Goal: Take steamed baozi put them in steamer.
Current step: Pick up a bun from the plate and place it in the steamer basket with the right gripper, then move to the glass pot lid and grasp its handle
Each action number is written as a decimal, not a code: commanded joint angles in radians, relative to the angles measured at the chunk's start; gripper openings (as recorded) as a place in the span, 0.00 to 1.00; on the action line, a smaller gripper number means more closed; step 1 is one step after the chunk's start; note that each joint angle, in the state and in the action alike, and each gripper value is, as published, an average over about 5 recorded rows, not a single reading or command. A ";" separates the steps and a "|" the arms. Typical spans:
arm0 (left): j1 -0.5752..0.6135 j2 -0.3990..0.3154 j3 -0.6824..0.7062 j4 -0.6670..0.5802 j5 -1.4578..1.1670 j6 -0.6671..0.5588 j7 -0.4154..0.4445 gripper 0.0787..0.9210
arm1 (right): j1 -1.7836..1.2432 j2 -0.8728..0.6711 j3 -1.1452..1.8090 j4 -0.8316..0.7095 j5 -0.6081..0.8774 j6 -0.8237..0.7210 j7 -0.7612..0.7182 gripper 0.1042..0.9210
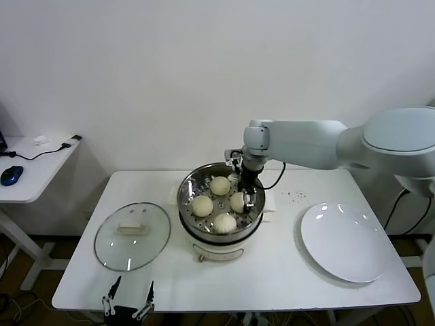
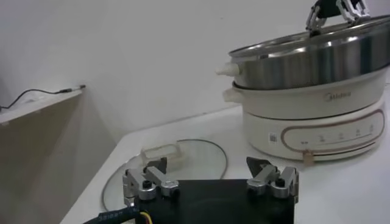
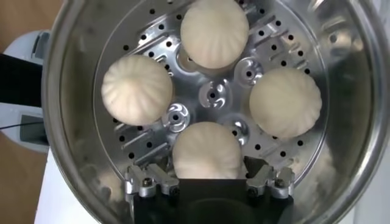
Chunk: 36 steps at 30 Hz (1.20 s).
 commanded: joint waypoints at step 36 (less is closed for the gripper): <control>-0.011 -0.038 -0.079 -0.088 0.061 0.064 -0.005 0.88 | -1.181 -0.869 1.502 0.480 -0.004 0.429 0.783 0.88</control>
